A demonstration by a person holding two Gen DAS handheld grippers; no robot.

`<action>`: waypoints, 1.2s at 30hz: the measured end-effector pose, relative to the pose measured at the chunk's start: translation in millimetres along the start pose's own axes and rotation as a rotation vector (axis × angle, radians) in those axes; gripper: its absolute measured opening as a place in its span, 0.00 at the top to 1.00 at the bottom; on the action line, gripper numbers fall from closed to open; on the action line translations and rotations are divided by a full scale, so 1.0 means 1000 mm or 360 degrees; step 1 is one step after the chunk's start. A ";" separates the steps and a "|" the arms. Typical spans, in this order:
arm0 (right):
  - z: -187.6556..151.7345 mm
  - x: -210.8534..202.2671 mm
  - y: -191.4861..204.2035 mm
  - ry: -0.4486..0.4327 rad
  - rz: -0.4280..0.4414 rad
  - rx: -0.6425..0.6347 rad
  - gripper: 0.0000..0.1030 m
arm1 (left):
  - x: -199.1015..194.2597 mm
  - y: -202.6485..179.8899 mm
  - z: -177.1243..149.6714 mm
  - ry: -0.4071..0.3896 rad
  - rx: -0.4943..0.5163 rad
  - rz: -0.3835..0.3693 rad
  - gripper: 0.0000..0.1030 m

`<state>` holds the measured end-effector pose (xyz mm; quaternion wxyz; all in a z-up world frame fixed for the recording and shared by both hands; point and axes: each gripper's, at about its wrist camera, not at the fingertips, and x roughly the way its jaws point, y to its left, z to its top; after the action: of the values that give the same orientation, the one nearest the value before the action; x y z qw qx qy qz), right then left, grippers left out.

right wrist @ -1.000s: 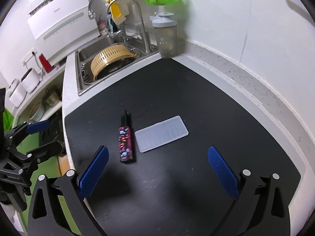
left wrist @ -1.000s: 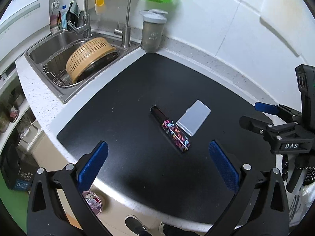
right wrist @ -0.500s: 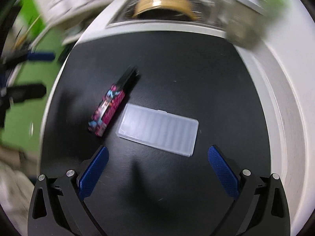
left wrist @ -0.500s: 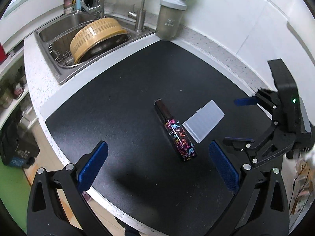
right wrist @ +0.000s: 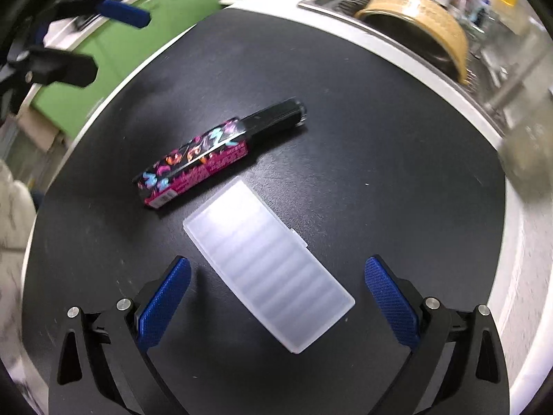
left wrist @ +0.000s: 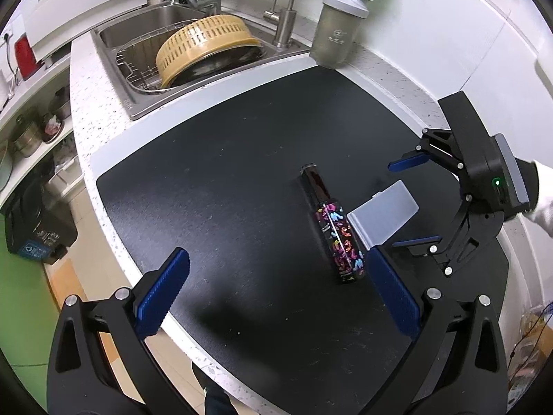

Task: Collect trash
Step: 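Grasp the white plastic lid with the right tool while the left tool grasps the patterned case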

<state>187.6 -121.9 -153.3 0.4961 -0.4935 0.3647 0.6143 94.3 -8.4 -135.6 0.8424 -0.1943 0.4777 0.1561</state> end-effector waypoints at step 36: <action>-0.036 -0.035 -0.004 -0.0099 -0.0199 0.0897 0.52 | 0.013 -0.031 0.005 0.0006 0.0050 -0.0066 0.03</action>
<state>200.6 -163.8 -127.8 0.6616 -0.3386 0.4745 0.4717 118.5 -32.2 -138.9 0.8475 -0.1913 0.4775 0.1308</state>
